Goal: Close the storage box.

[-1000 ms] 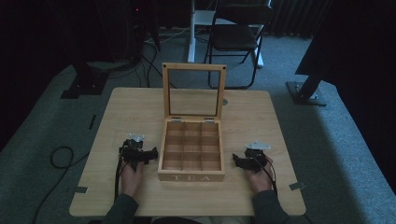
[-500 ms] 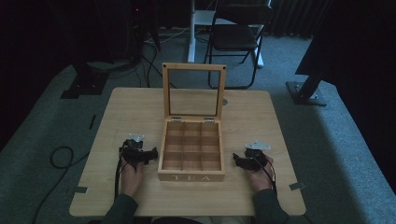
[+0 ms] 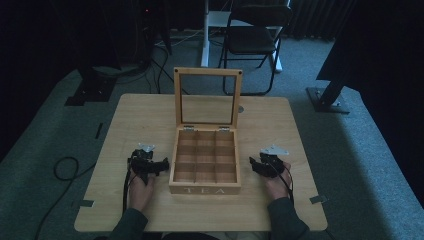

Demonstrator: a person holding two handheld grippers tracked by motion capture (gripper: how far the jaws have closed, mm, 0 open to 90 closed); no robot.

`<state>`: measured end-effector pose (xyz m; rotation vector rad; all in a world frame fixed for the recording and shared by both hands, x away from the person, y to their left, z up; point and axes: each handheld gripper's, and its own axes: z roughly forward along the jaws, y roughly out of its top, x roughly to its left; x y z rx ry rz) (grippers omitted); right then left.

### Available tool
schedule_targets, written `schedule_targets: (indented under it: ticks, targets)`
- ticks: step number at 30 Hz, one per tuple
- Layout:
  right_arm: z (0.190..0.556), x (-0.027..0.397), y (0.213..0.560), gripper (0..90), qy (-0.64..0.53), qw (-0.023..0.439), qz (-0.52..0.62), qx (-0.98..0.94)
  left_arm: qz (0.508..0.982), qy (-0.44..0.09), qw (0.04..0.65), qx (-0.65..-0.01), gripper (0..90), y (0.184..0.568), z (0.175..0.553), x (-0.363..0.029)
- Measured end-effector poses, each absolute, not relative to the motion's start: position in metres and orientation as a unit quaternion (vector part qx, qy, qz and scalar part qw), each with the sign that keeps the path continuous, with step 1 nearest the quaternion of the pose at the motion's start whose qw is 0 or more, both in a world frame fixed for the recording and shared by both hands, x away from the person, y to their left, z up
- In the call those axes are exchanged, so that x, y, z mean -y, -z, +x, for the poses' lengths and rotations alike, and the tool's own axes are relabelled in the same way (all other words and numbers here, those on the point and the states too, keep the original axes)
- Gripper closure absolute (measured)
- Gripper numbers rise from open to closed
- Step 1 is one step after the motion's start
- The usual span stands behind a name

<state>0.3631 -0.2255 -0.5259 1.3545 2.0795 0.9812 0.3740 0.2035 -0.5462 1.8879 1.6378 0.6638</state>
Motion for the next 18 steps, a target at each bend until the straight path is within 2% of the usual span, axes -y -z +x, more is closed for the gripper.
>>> schedule_targets:
  ticks: [18]
  targets:
    - [0.374, 0.221, 0.495, 47.7, -0.390, 0.233, 0.490, -0.744, 0.703, -0.247, 0.274, -0.609, 1.6, 0.546, 0.374, -0.204]
